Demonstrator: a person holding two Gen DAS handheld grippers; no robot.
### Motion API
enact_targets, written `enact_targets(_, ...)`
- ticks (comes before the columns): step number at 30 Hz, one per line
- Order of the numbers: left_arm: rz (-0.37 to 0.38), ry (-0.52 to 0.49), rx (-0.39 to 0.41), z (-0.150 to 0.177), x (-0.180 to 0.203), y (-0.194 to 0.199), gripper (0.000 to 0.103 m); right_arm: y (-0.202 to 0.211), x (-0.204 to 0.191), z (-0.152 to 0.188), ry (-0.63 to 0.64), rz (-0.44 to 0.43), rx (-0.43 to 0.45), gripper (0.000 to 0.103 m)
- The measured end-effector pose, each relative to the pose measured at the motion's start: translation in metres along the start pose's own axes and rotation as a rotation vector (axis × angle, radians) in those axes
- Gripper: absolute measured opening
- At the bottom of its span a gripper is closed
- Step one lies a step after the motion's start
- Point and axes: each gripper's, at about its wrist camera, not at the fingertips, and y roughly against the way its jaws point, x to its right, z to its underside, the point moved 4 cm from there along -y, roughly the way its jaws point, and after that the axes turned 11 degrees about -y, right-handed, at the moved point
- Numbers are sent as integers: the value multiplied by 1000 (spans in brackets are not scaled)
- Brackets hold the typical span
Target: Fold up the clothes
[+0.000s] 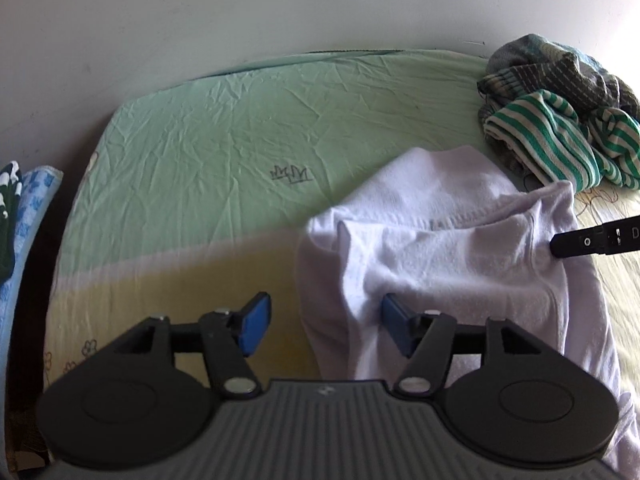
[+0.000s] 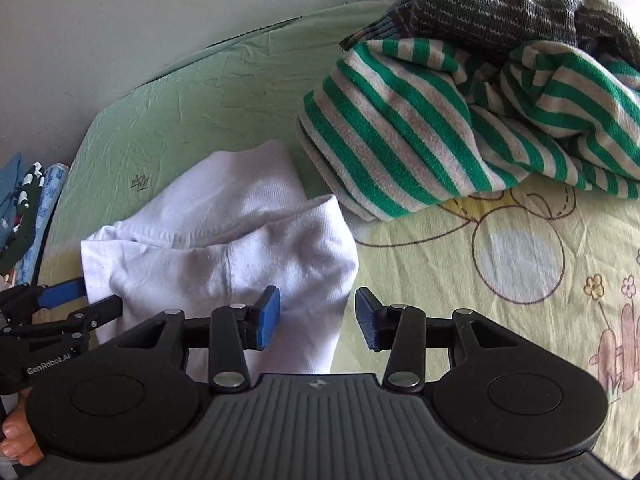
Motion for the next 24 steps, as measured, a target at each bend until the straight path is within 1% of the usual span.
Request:
enact_targets(1,5,3,2,-1,-1,-3,69,-1,0,-2,7,11,11,46)
enact_targets(3,-1,-6,7,-6,-1,-8,73,-4,0,-5,7,-11,8,55)
enact_targets(6,-14,-23,24,-13,-1,-13,80,-8,-3,-9,32,-27,25,58)
enact_targets(8,-10,-24,28,-18,-3,-18,82,-12,-6,-13,50,-39,29,59)
enact_targets(10,1,-12,24,-21,-6,-22,83,-15,-8,-16,49,-66,36,57)
enact_targets(11,12,-4,34,-21,-7,-21,81,-16,-9,-18,46,-82,38,53)
enact_targets(12,32,0,45,-21,-9,-19,81,-17,-9,-18,43,-93,38,51)
enact_targets(13,54,3,55,-20,-11,-17,81,-17,-9,-18,40,-104,39,51)
enact_targets(14,58,2,57,-19,-13,-16,81,-18,-9,-18,45,-110,39,51)
enact_targets(16,61,-5,61,-16,-16,-13,81,-18,-8,-17,62,-119,39,49)
enact_targets(18,42,-36,71,-15,-17,-12,83,-17,-7,-16,85,-125,36,46)
enact_targets(21,20,-63,73,-17,-18,-16,88,-17,-5,-15,102,-138,39,45)
enact_targets(24,24,-53,76,-21,-19,-21,88,-18,-5,-15,113,-143,43,45)
